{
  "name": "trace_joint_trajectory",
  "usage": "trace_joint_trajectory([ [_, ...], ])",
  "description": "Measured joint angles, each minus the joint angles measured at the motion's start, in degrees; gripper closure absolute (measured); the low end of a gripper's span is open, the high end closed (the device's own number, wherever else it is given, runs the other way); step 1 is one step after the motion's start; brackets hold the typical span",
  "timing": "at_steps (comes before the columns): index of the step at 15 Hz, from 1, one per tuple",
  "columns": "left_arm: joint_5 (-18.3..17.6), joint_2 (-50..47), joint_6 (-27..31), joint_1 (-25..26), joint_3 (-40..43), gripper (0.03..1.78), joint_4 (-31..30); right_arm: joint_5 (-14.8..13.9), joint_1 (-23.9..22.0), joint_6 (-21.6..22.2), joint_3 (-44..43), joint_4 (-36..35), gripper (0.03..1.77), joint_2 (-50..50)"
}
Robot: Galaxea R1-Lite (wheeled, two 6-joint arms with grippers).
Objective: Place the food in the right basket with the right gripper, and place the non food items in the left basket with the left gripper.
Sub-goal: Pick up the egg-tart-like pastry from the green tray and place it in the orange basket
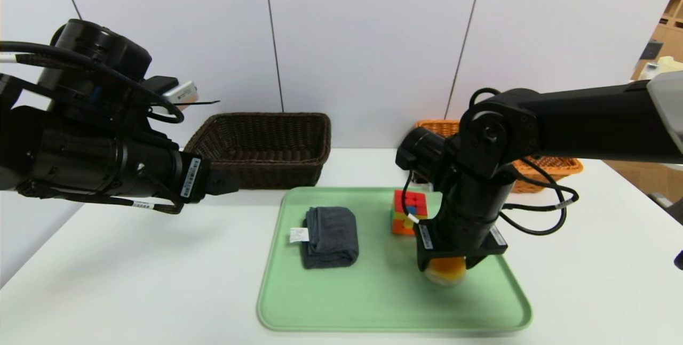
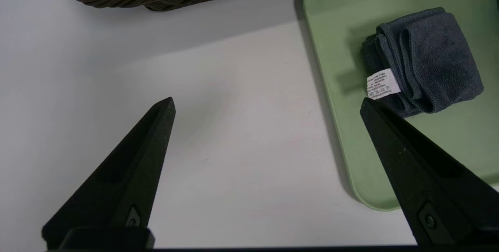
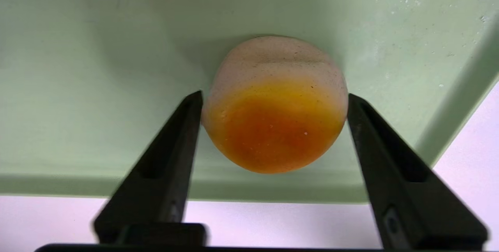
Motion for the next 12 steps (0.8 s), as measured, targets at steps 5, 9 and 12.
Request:
trace_joint_trajectory([
  [5,-0.02,0.17,0.02,-0.12,-0.39,0.12,0.0,0.1,0.07,-0.11,-0.02,0.09,1.34,0.52],
  [9,-0.02,0.28,0.02,-0.17,-0.41,0.12,0.0,0.07,0.16,-0.28,0.0,0.44,1.75,0.74],
  [12,-0.05,0.3,0.0,-0.17,-0.35,0.12,0.0,0.11,0.24,-0.28,0.0,1.71,1.75,0.77],
])
